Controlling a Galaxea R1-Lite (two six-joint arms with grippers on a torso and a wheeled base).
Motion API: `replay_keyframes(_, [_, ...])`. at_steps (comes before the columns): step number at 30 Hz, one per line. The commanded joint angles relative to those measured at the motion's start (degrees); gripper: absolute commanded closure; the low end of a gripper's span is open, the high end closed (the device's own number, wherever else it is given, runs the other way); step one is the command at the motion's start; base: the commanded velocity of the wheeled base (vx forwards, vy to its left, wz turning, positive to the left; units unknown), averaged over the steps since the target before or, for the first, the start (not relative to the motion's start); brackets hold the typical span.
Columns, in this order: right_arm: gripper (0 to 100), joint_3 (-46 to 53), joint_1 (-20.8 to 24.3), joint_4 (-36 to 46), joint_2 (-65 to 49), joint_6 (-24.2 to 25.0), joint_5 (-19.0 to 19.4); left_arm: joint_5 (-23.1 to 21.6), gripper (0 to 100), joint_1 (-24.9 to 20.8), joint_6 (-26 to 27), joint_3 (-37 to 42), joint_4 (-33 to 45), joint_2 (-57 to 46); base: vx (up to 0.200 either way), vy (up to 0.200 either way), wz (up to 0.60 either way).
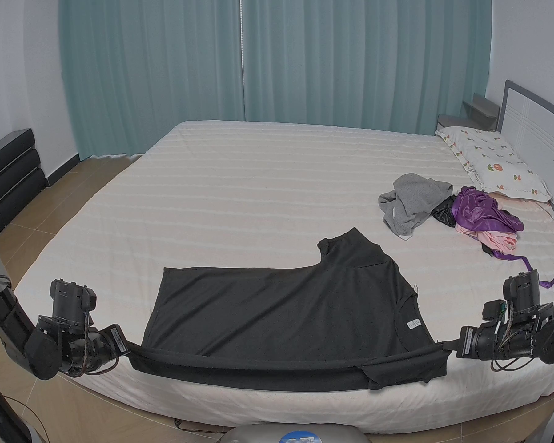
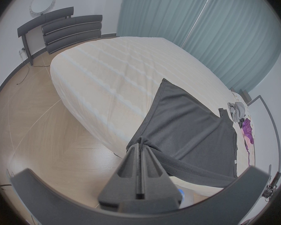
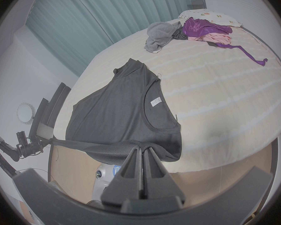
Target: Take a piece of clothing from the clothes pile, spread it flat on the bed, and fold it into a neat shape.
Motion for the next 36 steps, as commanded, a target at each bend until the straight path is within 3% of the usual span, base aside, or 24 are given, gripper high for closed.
replay_keyframes(1, [100, -2.50, -0.04, 0.03, 2.89, -0.04, 0.08, -0.03, 100, -0.01, -0.80, -2.39, -0.29, 5.13, 0.000, 0.000, 0.00])
replay_keyframes(34, [100, -18.06, -0.92, -0.05, 24.59, 4.45, -0.01, -0.03, 100, -1.07, -6.25, -15.22, -0.29, 18.14, 0.000, 0.000, 0.00])
replay_keyframes(35, [100, -18.06, -0.92, -0.05, 24.68, 4.45, -0.01, -0.03, 0, -1.07, -6.25, -15.39, -0.29, 18.32, 0.000, 0.000, 0.00])
replay_keyframes(36, [0, -18.06, -0.92, -0.05, 24.68, 4.45, -0.01, -0.03, 0, -1.07, -6.25, -15.39, -0.29, 18.32, 0.000, 0.000, 0.00])
